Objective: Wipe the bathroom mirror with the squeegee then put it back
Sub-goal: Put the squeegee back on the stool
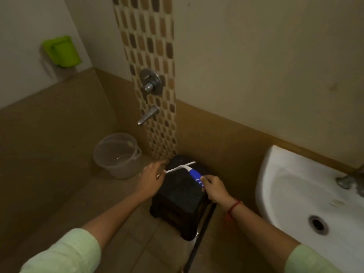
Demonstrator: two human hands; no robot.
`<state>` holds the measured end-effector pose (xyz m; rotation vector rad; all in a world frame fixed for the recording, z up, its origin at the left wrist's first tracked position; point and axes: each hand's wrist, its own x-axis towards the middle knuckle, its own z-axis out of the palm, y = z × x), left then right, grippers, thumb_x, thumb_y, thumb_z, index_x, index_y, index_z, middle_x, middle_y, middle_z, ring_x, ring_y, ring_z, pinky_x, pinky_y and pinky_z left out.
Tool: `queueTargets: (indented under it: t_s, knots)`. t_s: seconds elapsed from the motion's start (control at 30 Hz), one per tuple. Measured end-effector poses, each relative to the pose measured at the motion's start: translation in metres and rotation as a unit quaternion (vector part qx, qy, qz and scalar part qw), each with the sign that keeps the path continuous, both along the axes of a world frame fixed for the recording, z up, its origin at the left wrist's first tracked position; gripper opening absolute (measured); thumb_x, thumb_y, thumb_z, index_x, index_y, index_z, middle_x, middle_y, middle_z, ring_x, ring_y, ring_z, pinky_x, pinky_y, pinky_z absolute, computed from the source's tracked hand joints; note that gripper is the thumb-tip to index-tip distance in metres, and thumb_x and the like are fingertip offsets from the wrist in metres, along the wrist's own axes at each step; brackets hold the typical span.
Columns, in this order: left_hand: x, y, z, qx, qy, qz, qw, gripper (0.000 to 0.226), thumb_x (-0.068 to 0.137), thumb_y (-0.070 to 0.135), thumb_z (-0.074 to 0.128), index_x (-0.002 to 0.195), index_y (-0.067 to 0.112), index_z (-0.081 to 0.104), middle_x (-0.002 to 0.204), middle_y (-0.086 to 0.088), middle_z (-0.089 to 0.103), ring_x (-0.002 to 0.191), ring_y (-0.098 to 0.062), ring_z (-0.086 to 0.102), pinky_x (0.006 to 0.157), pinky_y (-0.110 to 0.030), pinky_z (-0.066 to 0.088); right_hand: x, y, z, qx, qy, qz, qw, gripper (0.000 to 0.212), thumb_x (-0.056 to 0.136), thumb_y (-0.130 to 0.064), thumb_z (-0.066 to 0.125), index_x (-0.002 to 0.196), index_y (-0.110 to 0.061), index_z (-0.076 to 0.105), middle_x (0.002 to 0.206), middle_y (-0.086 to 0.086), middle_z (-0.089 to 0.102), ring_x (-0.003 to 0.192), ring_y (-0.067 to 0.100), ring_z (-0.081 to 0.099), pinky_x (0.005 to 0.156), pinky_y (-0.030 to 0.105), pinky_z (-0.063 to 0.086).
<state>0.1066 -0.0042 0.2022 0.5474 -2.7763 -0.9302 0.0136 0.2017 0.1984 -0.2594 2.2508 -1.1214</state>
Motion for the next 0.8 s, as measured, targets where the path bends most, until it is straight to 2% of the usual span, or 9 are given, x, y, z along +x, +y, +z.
queueTargets:
  t_s: [0.07,0.13,0.3,0.37,0.4,0.47,0.6,0.7,0.8]
  knots:
    - [0.004,-0.001,-0.027,0.004,-0.011,0.012,1.000,0.031,0.090,0.011,0.056,0.119,0.001,0.056,0.115,-0.021,0.059,0.109,-0.034,0.054,0.095,-0.036,0.037,-0.005,-0.017,-0.026,-0.019,-0.092,-0.069,0.993,0.026,0.098,-0.020,0.038,0.112,-0.005,0.054,0.069,0.002,0.055,0.048,0.009,0.043,0.039,0.018,0.032]
    - [0.004,-0.003,-0.051,0.009,-0.023,0.014,1.000,0.029,0.089,0.011,0.057,0.117,0.003,0.056,0.111,-0.020,0.060,0.105,-0.035,0.055,0.093,-0.036,0.038,-0.013,-0.031,-0.052,-0.050,-0.160,-0.120,0.979,0.026,0.098,-0.015,0.038,0.118,-0.003,0.048,0.079,0.007,0.057,0.058,0.012,0.049,0.047,0.018,0.038]
    - [-0.002,-0.009,-0.110,0.019,-0.059,0.014,0.998,0.039,0.087,0.018,0.058,0.125,0.011,0.052,0.120,-0.015,0.056,0.109,-0.032,0.053,0.095,-0.039,0.043,-0.024,-0.048,-0.126,-0.106,-0.278,-0.212,0.931,0.026,0.097,-0.009,0.037,0.118,0.001,0.048,0.083,0.008,0.061,0.061,0.016,0.061,0.050,0.022,0.050]
    - [-0.007,-0.011,-0.132,0.025,-0.063,0.002,0.998,0.039,0.087,0.017,0.058,0.126,0.011,0.052,0.123,-0.014,0.054,0.113,-0.030,0.051,0.098,-0.038,0.041,-0.031,-0.052,-0.159,-0.101,-0.315,-0.219,0.918,0.028,0.096,-0.010,0.038,0.121,-0.004,0.048,0.096,0.010,0.065,0.084,0.024,0.063,0.077,0.037,0.054]
    - [-0.009,-0.013,-0.140,0.025,-0.062,-0.003,0.998,0.039,0.087,0.017,0.057,0.126,0.011,0.052,0.125,-0.013,0.054,0.116,-0.029,0.050,0.099,-0.038,0.040,-0.035,-0.053,-0.171,-0.088,-0.323,-0.211,0.918,0.029,0.096,-0.010,0.039,0.122,-0.006,0.049,0.104,0.011,0.064,0.096,0.029,0.061,0.089,0.047,0.049]
    - [-0.016,-0.017,-0.157,0.022,-0.054,-0.004,0.998,0.039,0.086,0.014,0.058,0.125,0.010,0.053,0.127,-0.013,0.053,0.119,-0.028,0.048,0.101,-0.038,0.038,-0.041,-0.058,-0.197,-0.084,-0.327,-0.207,0.918,0.030,0.095,-0.008,0.039,0.124,-0.006,0.049,0.114,0.013,0.062,0.106,0.031,0.057,0.097,0.052,0.042]
    - [-0.031,-0.025,-0.182,0.007,-0.044,0.014,0.999,0.043,0.085,0.010,0.058,0.127,0.009,0.051,0.129,-0.015,0.051,0.118,-0.032,0.047,0.099,-0.039,0.038,-0.055,-0.068,-0.232,-0.129,-0.308,-0.223,0.916,0.034,0.094,0.002,0.038,0.128,0.000,0.043,0.108,0.013,0.059,0.090,0.019,0.058,0.081,0.034,0.049]
    - [-0.042,-0.031,-0.203,-0.009,-0.060,0.025,0.998,0.049,0.086,0.012,0.056,0.134,0.011,0.044,0.139,-0.015,0.042,0.124,-0.032,0.041,0.101,-0.043,0.036,-0.072,-0.073,-0.259,-0.110,-0.301,-0.193,0.927,0.035,0.093,0.000,0.043,0.128,-0.006,0.044,0.115,0.012,0.058,0.090,0.020,0.058,0.081,0.036,0.047]
    - [-0.052,-0.036,-0.225,-0.024,-0.080,0.033,0.996,0.057,0.087,0.014,0.055,0.140,0.013,0.035,0.149,-0.011,0.029,0.137,-0.029,0.026,0.107,-0.044,0.028,-0.085,-0.073,-0.284,-0.059,-0.306,-0.192,0.931,0.033,0.092,-0.004,0.046,0.123,-0.016,0.046,0.115,0.010,0.055,0.096,0.024,0.057,0.085,0.043,0.049]
